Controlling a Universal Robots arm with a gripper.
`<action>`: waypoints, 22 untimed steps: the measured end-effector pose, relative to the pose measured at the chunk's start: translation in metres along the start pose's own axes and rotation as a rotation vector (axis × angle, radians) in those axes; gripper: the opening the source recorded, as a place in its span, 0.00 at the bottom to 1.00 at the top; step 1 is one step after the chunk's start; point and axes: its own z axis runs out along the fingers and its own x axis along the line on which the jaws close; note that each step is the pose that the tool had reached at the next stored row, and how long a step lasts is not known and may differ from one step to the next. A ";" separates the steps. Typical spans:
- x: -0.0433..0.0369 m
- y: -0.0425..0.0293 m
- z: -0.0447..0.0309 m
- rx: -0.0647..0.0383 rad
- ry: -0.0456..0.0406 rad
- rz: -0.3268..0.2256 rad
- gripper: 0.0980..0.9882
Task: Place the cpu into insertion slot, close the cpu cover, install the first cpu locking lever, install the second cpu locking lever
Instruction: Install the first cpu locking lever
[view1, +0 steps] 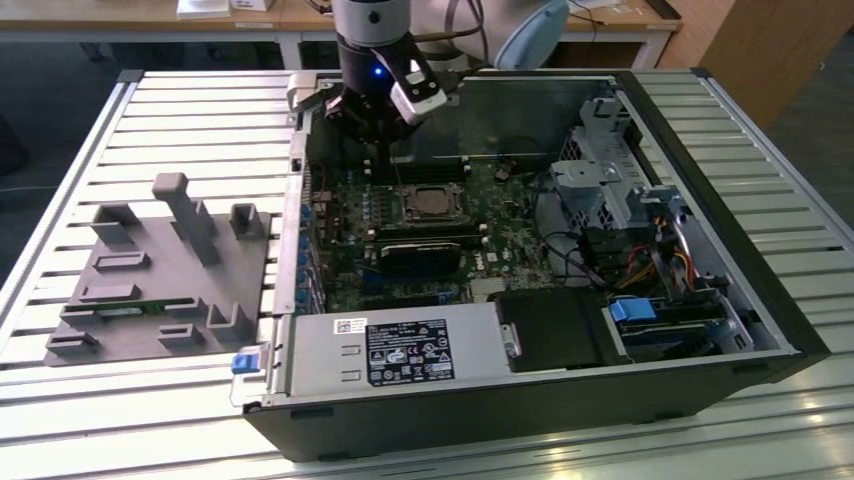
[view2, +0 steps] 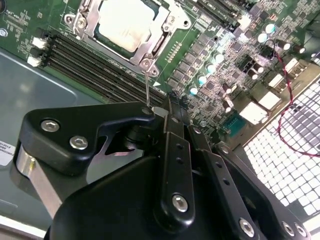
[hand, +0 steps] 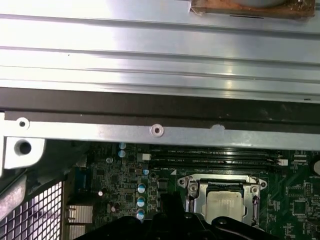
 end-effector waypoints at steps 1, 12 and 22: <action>0.0000 0.0008 0.0001 0.000 0.0000 0.000 0.01; -0.0047 0.0018 0.0012 0.000 0.0026 0.000 0.01; -0.0185 0.0014 0.0024 0.000 0.0076 0.000 0.01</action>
